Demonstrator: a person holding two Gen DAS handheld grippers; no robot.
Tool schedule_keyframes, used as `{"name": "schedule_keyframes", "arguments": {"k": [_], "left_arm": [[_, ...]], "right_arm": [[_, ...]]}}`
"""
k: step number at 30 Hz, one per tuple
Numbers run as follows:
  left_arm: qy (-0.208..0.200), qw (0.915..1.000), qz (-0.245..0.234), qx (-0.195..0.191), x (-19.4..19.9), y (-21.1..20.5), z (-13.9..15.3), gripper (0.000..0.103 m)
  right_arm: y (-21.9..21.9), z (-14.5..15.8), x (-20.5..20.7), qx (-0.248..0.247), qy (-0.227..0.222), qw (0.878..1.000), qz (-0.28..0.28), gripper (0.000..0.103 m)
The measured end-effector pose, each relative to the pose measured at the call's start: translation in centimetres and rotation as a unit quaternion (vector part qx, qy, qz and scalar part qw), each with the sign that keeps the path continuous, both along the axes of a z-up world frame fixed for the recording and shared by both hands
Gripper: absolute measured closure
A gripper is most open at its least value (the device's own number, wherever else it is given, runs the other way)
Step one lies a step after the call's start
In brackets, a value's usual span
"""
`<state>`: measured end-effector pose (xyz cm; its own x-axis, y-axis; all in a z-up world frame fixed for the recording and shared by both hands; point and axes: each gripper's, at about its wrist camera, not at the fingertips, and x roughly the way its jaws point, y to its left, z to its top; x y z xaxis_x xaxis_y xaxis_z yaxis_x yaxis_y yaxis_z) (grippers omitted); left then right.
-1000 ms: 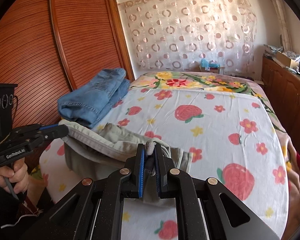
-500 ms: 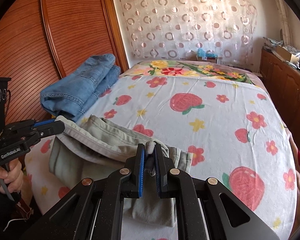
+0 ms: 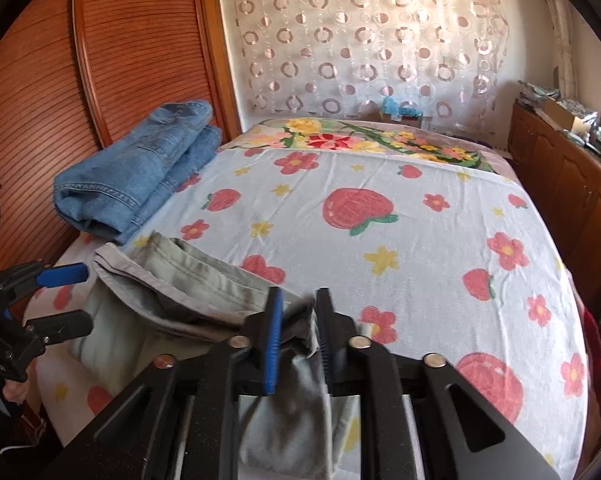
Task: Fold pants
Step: 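Open both grippers and release the folded shorts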
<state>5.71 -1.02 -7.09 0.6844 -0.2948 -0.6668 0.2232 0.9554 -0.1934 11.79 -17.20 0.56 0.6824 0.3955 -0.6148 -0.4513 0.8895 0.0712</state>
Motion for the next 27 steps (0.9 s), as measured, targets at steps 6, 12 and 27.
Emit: {"name": "schedule_keyframes", "arguments": {"k": [6,12,27], "left_arm": [[0.017,0.9998,0.007,-0.002,-0.9,0.4,-1.0,0.026],[0.03,0.9995,0.002,-0.004,-2.1,0.2,-2.0,0.036],[0.036,0.9992,-0.015,-0.009,-4.5,-0.3,-2.8,0.076]], "right_arm": [[-1.2,-0.1,-0.7,-0.004,0.012,1.0,-0.007,0.06],[-1.9,-1.8,-2.9,-0.021,0.041,0.999,0.013,0.058],[-5.8,-2.7,-6.7,0.018,0.059,0.998,0.018,0.062]]}}
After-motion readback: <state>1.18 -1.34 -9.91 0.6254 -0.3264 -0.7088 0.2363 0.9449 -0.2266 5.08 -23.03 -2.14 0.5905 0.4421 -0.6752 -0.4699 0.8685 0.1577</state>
